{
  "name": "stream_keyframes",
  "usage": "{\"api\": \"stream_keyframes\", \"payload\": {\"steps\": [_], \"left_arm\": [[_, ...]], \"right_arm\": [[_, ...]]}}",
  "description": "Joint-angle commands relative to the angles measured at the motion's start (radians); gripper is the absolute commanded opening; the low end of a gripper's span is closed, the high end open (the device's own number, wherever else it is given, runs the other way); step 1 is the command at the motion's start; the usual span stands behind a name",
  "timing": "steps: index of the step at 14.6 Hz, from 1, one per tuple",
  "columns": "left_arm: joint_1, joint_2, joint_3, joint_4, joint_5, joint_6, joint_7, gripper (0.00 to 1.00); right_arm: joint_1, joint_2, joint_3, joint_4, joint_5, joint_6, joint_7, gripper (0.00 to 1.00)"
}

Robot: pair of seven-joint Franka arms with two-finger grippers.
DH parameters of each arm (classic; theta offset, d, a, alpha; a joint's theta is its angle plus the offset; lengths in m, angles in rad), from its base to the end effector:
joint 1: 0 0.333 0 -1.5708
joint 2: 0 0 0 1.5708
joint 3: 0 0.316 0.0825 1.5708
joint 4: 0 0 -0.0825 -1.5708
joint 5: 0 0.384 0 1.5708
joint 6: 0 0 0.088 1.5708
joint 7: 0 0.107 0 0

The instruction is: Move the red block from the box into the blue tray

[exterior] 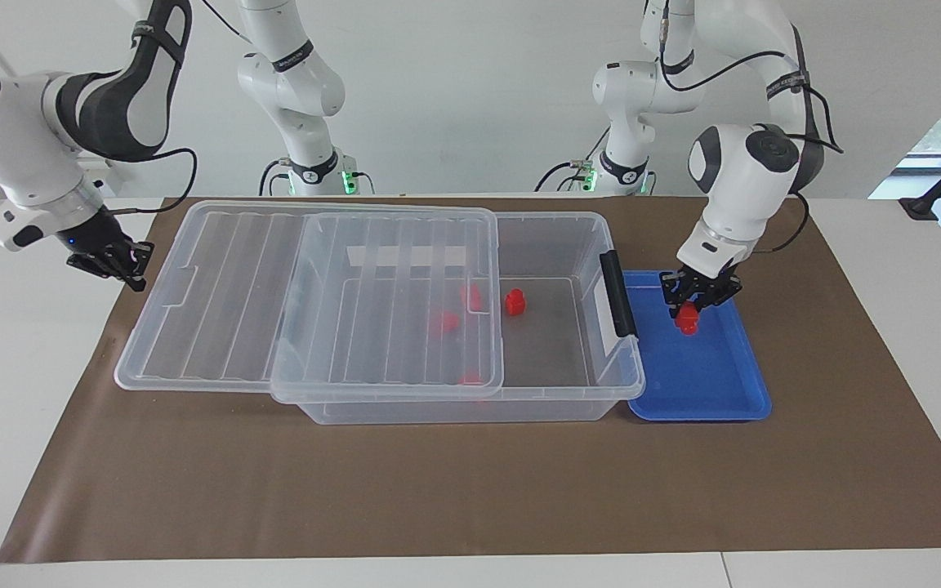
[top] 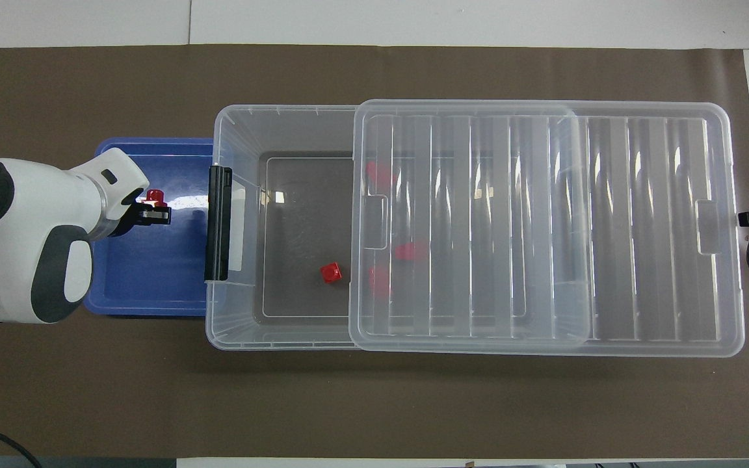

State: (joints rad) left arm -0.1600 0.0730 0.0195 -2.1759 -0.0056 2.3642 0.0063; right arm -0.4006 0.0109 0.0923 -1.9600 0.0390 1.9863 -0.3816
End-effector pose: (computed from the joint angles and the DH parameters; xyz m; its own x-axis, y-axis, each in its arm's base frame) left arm 0.5504 -0.0780 0.3693 0.9832 -0.1416 0.1151 -0.1428 -0.9897 0.0022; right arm 0.5356 -0.1682 0.4689 0.9980 0.0574 0.0278 0.0582 -0.9979 -0.0286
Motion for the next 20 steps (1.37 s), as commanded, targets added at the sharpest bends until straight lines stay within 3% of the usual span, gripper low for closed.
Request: {"api": "stream_keyframes", "payload": {"steps": [1, 4, 7, 8, 10, 11, 15, 20], "left_arm": [[0.034, 0.060, -0.009, -0.018, 0.015, 0.096, 0.017, 0.00], [0.036, 0.129, -0.009, -0.012, 0.015, 0.180, 0.017, 0.00], [0.074, 0.134, -0.009, -0.013, 0.015, 0.181, 0.026, 0.00], [0.069, 0.134, -0.009, -0.015, 0.015, 0.181, 0.026, 0.04], [0.065, 0.136, -0.009, -0.007, 0.015, 0.185, 0.024, 0.81], [0.063, 0.136, -0.009, -0.004, 0.015, 0.182, 0.023, 1.00], [0.065, 0.097, -0.009, 0.016, 0.015, 0.133, 0.018, 1.00], [0.060, 0.018, -0.015, 0.146, 0.015, -0.153, 0.018, 1.00]], "right_arm": [[0.028, -0.023, 0.006, -0.030, -0.008, 0.020, 0.028, 0.00], [0.097, -0.025, 0.006, -0.030, -0.008, 0.016, 0.121, 0.00], [0.153, -0.028, 0.006, -0.033, -0.008, 0.016, 0.209, 0.00], [0.172, -0.029, 0.007, -0.034, -0.008, 0.013, 0.246, 0.00], [0.212, -0.031, 0.007, -0.042, -0.008, 0.014, 0.309, 0.00], [0.233, -0.032, 0.006, -0.043, -0.008, 0.016, 0.338, 0.00], [0.299, -0.032, 0.006, -0.043, -0.008, 0.014, 0.452, 0.00], [0.356, -0.038, 0.009, -0.043, -0.008, 0.011, 0.542, 0.00]]}}
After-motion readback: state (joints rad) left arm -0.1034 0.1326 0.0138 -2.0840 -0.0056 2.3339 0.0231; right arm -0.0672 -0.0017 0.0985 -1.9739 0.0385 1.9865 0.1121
